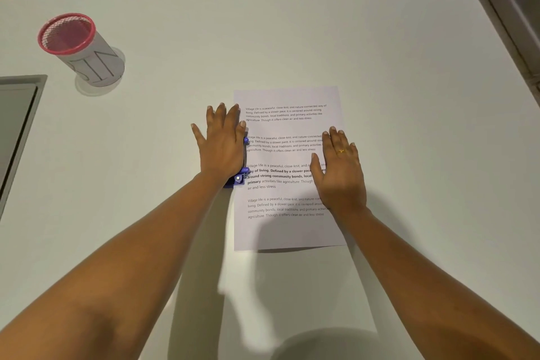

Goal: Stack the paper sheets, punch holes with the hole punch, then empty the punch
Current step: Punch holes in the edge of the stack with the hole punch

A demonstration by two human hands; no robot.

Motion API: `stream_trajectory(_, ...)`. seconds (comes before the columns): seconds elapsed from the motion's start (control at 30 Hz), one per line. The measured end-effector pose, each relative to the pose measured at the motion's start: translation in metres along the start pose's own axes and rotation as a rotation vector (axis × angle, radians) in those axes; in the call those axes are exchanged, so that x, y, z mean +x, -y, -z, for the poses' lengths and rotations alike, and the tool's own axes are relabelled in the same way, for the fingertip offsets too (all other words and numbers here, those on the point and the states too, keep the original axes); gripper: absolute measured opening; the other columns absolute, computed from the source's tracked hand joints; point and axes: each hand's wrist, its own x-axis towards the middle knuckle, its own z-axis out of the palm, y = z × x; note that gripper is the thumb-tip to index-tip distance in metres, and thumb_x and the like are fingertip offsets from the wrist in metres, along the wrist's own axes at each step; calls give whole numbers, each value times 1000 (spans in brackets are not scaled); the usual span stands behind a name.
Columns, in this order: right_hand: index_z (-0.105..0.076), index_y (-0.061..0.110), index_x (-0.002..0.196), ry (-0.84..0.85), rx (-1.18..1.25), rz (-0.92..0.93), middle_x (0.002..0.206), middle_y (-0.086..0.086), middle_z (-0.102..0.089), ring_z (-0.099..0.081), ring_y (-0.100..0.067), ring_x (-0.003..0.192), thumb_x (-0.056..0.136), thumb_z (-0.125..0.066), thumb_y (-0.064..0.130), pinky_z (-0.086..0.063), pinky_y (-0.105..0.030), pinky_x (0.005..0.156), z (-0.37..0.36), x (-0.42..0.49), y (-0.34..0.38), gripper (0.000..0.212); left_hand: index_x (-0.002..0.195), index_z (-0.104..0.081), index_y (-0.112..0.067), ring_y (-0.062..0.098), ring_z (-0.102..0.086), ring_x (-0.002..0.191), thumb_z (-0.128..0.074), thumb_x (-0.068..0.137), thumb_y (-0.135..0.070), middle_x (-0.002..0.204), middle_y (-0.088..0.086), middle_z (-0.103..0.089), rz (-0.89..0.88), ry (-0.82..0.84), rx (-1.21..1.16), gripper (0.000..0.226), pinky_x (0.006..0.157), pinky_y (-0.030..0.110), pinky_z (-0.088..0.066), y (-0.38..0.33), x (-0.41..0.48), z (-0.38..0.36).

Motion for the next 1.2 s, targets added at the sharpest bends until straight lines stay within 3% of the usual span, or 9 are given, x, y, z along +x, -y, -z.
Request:
stream_trajectory(0.37,-31,6,143,72,-26,-24,154,-10,-27,-20,-22,144,97,-35,30,-9,-35,119,2,3,0,53,142,-31,-14,25,-8,146,-24,100,-31,156,8,-21,16,-9,164,46,114,56,-4,-9,1,1)
stream_trajectory(0.53,-30,6,144,86,-24,-27,154,-10,-26,-19,-22,145,96,-34,30,-9,-36,119,4,4,1,53,134,-44,-9,23,-20,143,-35,98,-30,150,11,-31,-5,-52,-115,42,115,50,-9,-5,1,7)
stream_trajectory(0.6,-30,6,144,89,-23,-29,154,-10,-26,-20,-22,144,96,-34,30,-9,-36,118,4,4,1,53,130,-46,-4,26,-29,139,-39,98,-27,145,14,-37,28,-99,-307,40,115,44,-19,-1,-2,11)
stream_trajectory(0.7,-31,6,143,92,-9,-27,154,-11,-27,-20,-22,144,96,-35,30,-9,-36,118,5,4,2,53,124,-49,-3,19,-47,120,-48,95,-25,134,14,-47,225,-188,-606,37,97,23,-35,7,-13,19)
stream_trajectory(0.77,-32,5,143,95,-1,-24,154,-11,-27,-21,-23,144,97,-36,29,-9,-36,118,7,4,1,52,120,-51,-5,12,-50,102,-52,92,-28,128,12,-51,360,-213,-623,36,82,15,-34,14,-20,22)
stream_trajectory(0.97,-30,8,144,135,58,-47,155,-7,-24,-17,-19,145,98,-36,31,-6,-32,118,13,5,1,52,105,-58,-2,16,-52,92,-62,85,-37,108,8,-59,476,-132,-645,40,81,25,-38,22,-39,27)
stream_trajectory(1.07,-30,9,144,152,153,-72,156,-6,-23,-16,-18,145,98,-37,30,-7,-32,118,19,8,3,51,104,-59,-3,16,-52,87,-67,81,-37,98,3,-57,491,-89,-684,41,72,20,-37,16,-43,28)
stream_trajectory(1.2,-35,9,142,56,302,-158,151,-7,-32,-23,-18,142,98,-38,27,-22,-32,116,32,8,8,47,96,-60,-7,11,-52,71,-69,80,-31,92,3,-58,477,-72,-677,31,59,15,-38,10,-44,30)
